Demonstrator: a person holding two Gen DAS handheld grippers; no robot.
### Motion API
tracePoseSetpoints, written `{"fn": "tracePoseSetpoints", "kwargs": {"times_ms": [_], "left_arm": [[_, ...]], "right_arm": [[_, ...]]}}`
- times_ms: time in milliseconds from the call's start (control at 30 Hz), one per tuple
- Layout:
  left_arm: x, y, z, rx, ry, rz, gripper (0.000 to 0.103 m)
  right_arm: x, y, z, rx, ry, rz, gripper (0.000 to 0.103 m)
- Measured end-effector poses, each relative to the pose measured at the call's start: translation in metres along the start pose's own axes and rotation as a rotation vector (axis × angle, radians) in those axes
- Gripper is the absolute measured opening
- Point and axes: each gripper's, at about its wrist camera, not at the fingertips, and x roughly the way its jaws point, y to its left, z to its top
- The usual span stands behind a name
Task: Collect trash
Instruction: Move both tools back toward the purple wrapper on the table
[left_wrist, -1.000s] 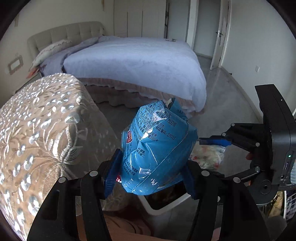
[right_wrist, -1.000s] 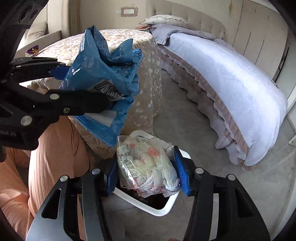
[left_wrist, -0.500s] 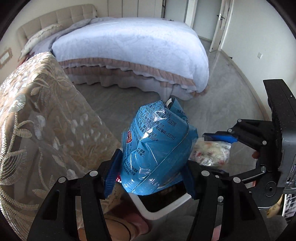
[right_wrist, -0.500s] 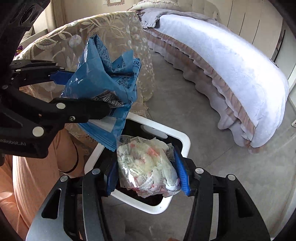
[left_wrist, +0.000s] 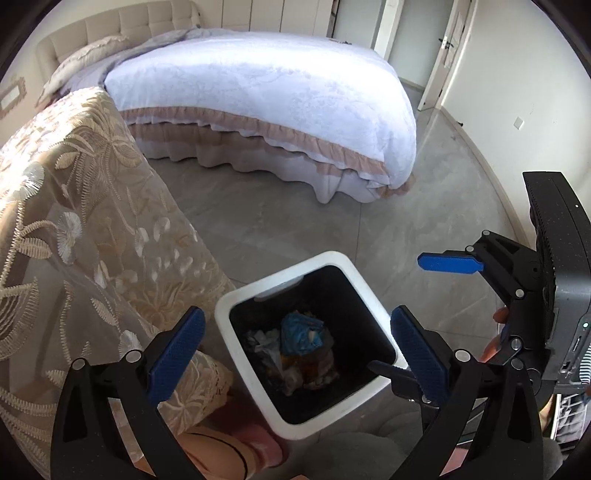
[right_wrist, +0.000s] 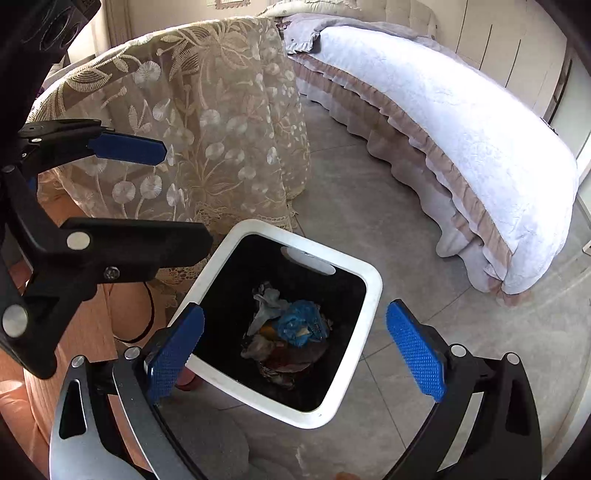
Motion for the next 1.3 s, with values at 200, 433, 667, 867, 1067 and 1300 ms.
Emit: {"fn": "tracePoseSetpoints", "kwargs": {"times_ms": [200,433,667,867,1067,1300], "left_arm": [[-0.038,-0.005,0.004,-0.003,-0.079,0.003,0.098],[-0.107,0.001,0.012,-0.010,-0.224,0.066,0.098],[-0.172,0.034,0.004,-0.059,-0.346,0.227,0.098],[-0.214,0.073,-0.017,-0.149,-0.397,0.379,0.098],[-0.254,0.110,-0.044,-0.229,-0.428,0.517,0.098],[-0.295,0.160,-0.079,-0.336,-0.435,0.623,0.098]], "right_arm": [[-0.020,0.005,0.012,-0.024,-0.064,-0.028,0.098],[-0.059,0.025,0.040,-0.088,-0.180,-0.035,0.098],[-0.091,0.056,0.077,-0.147,-0.304,0.001,0.098],[-0.105,0.092,0.116,-0.175,-0.376,0.073,0.098],[-0.109,0.142,0.149,-0.236,-0.410,0.134,0.098],[-0.104,0.212,0.186,-0.325,-0.435,0.208,0.098]]}}
